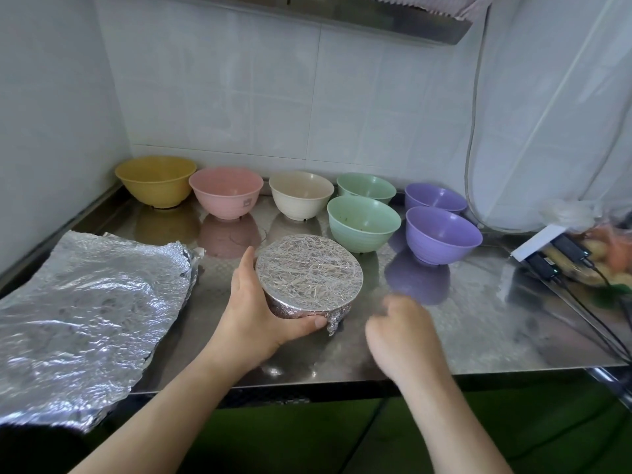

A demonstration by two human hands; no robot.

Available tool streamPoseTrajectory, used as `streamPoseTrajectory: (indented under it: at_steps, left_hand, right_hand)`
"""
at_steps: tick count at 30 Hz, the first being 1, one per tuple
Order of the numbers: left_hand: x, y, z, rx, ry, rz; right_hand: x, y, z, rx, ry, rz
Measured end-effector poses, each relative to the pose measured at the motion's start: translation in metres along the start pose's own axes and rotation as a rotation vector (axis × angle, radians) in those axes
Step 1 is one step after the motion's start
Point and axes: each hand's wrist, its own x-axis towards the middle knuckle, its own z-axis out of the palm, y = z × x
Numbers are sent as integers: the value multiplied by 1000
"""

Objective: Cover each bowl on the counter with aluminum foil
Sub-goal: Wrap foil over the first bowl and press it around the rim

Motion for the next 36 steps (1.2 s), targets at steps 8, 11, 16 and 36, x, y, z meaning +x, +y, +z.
streamPoseTrajectory:
  at_steps: [8,11,16,36]
  left_hand:
    - [6,-1,-7,-54,-40,-41]
    - [7,-2,-8,-85,-53,-62]
    - [8,0,0,-125,-42,-52]
    - [0,-15,15,-42,88,87]
  right_hand:
    - [32,-5,23,559,-206,-243]
    - [30,2,23,637,-222,-252]
    - [30,5,30,518,-204,-269]
    - [8,11,46,395,70,-238]
